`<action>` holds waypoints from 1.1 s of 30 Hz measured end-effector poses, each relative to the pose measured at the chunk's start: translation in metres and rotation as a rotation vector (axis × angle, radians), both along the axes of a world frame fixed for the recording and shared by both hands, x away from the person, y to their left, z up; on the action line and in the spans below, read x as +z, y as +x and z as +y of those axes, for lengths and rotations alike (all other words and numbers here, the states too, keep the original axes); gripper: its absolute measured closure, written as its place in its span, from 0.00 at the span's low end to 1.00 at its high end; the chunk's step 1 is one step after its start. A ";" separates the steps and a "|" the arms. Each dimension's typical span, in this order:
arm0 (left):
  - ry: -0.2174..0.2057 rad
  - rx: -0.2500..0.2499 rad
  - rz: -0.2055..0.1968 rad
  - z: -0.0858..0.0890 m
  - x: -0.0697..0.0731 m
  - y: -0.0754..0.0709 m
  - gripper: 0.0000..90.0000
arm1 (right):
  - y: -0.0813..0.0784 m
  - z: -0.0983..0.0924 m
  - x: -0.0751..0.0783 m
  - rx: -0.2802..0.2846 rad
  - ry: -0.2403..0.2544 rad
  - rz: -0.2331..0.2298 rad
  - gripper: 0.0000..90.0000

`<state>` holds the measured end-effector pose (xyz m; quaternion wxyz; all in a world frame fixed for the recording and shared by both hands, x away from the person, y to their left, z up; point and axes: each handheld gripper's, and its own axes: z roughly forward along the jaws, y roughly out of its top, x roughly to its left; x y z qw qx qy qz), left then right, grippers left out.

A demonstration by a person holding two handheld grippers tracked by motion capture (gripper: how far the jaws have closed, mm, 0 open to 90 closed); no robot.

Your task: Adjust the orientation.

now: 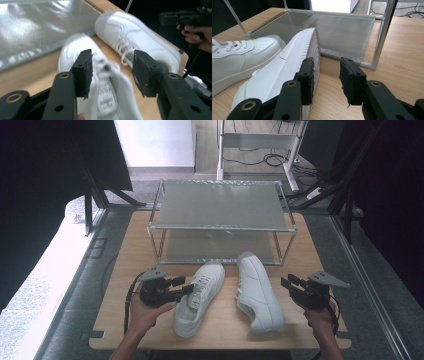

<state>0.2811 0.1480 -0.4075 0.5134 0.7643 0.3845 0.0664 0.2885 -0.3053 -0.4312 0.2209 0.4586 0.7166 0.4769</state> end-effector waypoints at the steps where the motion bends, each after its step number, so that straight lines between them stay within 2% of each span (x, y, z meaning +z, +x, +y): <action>1: 0.006 0.005 -0.009 -0.002 0.003 0.004 0.55 | 0.000 0.000 0.000 0.002 -0.001 -0.001 0.71; 3: 0.009 0.020 -0.023 -0.007 0.007 0.013 0.54 | 0.000 0.002 0.001 0.004 -0.001 -0.005 0.71; 5: -0.016 0.035 -0.026 -0.008 0.008 0.018 0.51 | 0.000 0.002 0.002 0.007 -0.004 -0.007 0.71; 9: -0.010 0.037 -0.019 -0.005 0.001 0.015 0.49 | -0.001 0.002 0.003 0.015 -0.007 -0.012 0.72; 13: -0.002 0.049 0.007 0.001 -0.009 0.012 0.48 | -0.003 0.008 0.010 0.041 -0.026 -0.032 0.75; 16: -0.003 0.061 0.022 0.006 -0.011 0.012 0.47 | -0.005 0.012 0.013 0.058 -0.034 -0.043 0.77; 20: -0.005 0.073 0.041 0.012 -0.012 0.013 0.46 | -0.006 0.021 0.015 0.090 -0.051 -0.044 0.82; 23: 0.010 0.084 0.057 0.013 -0.014 0.014 0.46 | -0.004 0.031 0.013 0.115 -0.077 -0.036 0.86; 28: -0.010 0.085 0.082 0.016 -0.015 0.013 0.46 | -0.002 0.047 0.011 0.167 -0.118 -0.033 0.94; 33: -0.034 0.095 0.090 0.020 -0.015 0.011 0.46 | -0.001 0.062 0.008 0.203 -0.148 -0.022 0.96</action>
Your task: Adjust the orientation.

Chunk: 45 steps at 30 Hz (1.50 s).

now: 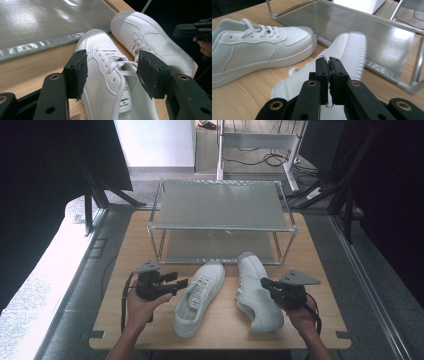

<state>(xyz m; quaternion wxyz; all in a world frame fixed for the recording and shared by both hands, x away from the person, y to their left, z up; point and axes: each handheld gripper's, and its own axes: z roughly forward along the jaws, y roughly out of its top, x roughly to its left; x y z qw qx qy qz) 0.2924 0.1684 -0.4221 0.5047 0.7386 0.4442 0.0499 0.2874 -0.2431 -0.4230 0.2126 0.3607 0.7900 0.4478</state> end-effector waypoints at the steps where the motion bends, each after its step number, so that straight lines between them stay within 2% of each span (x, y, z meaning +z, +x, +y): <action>1: -0.003 0.001 0.002 0.001 0.000 0.000 0.46 | 0.000 0.003 -0.001 0.005 -0.004 0.000 0.96; 7: -0.003 0.008 0.013 0.002 -0.002 0.000 0.46 | 0.000 0.024 -0.006 0.047 -0.045 0.014 0.96; 13: 0.006 0.006 0.018 0.003 -0.003 -0.001 0.49 | -0.007 0.042 -0.016 0.096 -0.110 0.028 0.95; 15: 0.004 0.008 0.020 0.003 -0.003 -0.001 0.49 | -0.009 0.047 -0.021 0.103 -0.142 0.026 0.95; 22: 0.012 0.000 0.035 0.004 -0.005 0.000 0.48 | -0.010 0.051 -0.025 0.087 -0.182 0.012 1.00; 33: 0.015 0.002 0.047 0.006 -0.006 0.000 0.49 | -0.011 0.049 -0.025 0.064 -0.182 -0.001 1.00; 45: 0.021 -0.004 0.051 0.007 -0.007 0.000 0.49 | -0.008 0.045 -0.025 0.061 -0.166 0.023 1.00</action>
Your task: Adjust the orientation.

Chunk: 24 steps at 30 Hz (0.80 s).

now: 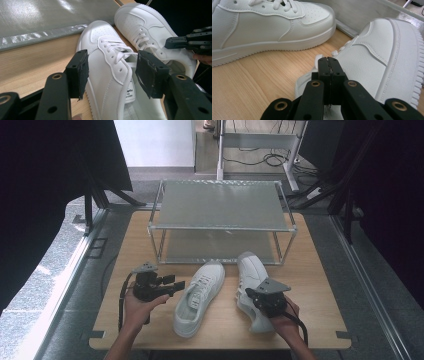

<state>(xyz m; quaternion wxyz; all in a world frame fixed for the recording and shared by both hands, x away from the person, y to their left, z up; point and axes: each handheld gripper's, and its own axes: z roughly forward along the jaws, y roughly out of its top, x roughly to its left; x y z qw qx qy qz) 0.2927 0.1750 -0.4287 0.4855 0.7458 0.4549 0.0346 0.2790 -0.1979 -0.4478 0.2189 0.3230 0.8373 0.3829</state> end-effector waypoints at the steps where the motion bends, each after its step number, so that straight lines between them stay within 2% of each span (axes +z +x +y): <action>1: 0.001 -0.001 0.001 0.000 0.000 0.000 0.49 | 0.000 0.000 0.000 -0.003 0.002 -0.001 1.00; 24: 0.009 -0.010 0.013 0.000 -0.001 0.000 0.49 | 0.003 -0.012 0.004 -0.051 0.052 0.016 1.00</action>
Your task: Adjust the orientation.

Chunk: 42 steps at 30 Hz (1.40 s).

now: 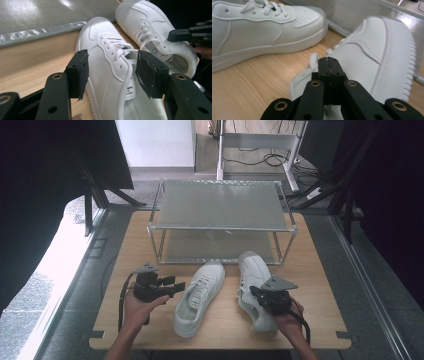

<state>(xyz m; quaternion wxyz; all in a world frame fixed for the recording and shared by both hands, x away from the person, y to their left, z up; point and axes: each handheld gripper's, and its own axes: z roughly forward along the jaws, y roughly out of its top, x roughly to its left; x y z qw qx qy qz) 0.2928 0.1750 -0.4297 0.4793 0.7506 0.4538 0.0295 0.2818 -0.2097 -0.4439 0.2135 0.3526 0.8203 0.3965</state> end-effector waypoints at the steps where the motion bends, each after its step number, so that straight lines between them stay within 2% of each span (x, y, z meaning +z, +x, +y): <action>1: 0.000 0.000 0.000 0.000 0.000 0.000 0.49 | 0.000 -0.002 0.001 -0.003 0.001 0.000 1.00; 5: 0.001 0.001 0.001 0.000 0.000 0.000 0.49 | 0.002 -0.011 0.003 -0.026 0.022 -0.003 1.00; 13: 0.001 0.002 0.005 0.001 -0.001 0.000 0.49 | 0.003 -0.024 0.007 -0.072 0.022 -0.016 1.00; 21: 0.006 -0.001 0.009 -0.001 -0.002 0.001 0.49 | 0.008 -0.054 0.011 -0.151 0.038 -0.031 1.00; 24: 0.007 -0.001 0.012 -0.001 -0.003 0.001 0.49 | 0.013 -0.066 0.010 -0.171 0.051 -0.018 1.00; 27: 0.006 0.000 0.016 -0.002 -0.004 0.001 0.49 | 0.018 -0.079 0.009 -0.203 0.039 -0.004 1.00; 32: 0.010 -0.004 0.018 -0.002 -0.004 0.002 0.49 | 0.029 -0.107 -0.005 -0.287 0.043 0.057 1.00; 35: 0.011 -0.002 0.017 -0.002 -0.004 0.002 0.49 | 0.031 -0.121 -0.009 -0.282 0.142 0.090 1.00; 39: 0.007 0.002 0.013 -0.001 -0.003 0.001 0.49 | 0.029 -0.117 -0.008 -0.283 0.117 0.065 1.00; 42: 0.002 0.004 0.009 0.001 -0.003 0.001 0.49 | 0.025 -0.117 -0.005 -0.313 0.102 0.029 0.98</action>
